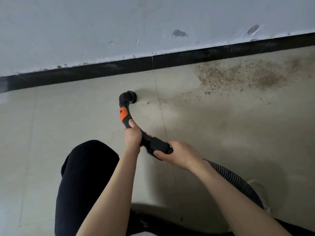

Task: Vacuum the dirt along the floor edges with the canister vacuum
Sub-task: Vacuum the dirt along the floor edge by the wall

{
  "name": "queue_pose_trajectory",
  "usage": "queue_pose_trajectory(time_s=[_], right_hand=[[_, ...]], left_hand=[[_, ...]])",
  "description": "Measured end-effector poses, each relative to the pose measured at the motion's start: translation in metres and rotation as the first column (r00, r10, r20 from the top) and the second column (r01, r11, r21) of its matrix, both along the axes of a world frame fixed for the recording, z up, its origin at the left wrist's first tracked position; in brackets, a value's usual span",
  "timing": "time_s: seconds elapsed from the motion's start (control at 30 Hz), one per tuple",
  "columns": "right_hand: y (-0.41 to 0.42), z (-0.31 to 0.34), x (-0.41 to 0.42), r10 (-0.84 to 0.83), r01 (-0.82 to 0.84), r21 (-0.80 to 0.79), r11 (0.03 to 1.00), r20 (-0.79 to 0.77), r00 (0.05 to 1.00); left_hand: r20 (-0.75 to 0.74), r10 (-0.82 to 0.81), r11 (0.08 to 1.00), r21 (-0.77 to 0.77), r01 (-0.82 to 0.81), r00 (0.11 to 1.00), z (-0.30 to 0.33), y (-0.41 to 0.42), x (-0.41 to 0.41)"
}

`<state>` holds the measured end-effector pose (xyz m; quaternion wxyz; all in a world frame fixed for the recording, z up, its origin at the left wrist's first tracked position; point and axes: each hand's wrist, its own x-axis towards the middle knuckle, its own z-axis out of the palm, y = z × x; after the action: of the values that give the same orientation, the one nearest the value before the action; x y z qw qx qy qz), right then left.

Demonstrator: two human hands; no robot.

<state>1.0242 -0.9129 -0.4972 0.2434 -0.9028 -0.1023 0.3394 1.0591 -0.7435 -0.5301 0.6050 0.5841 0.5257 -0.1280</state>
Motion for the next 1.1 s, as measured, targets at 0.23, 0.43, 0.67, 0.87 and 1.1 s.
queue_pose_trajectory(time_s=[0.23, 0.43, 0.67, 0.87, 1.1], right_hand=[[-0.001, 0.011, -0.022, 0.053, -0.052, -0.022, 0.998, 0.014, 0.999], [-0.009, 0.017, -0.031, 0.048, -0.046, -0.050, 0.998, 0.024, 0.999], [-0.012, 0.019, -0.037, 0.042, -0.036, -0.094, 0.995, 0.070, 0.997], [-0.018, 0.020, -0.042, 0.034, -0.021, -0.140, 0.990, 0.090, 0.995], [-0.022, 0.023, -0.043, -0.039, 0.050, -0.133, 0.990, 0.077, 0.996]], left_hand=[[-0.036, 0.021, 0.999, -0.035, -0.022, 0.999, 0.008, 0.002, -0.028], [-0.087, -0.004, 0.998, -0.067, -0.002, 0.996, 0.018, -0.008, -0.035], [-0.104, -0.058, 0.996, -0.071, 0.051, 0.993, 0.024, -0.013, -0.032], [-0.093, -0.101, 0.992, -0.082, 0.094, 0.990, 0.022, -0.020, -0.031], [-0.066, -0.205, 0.978, -0.059, 0.201, 0.977, 0.024, -0.030, -0.015]])
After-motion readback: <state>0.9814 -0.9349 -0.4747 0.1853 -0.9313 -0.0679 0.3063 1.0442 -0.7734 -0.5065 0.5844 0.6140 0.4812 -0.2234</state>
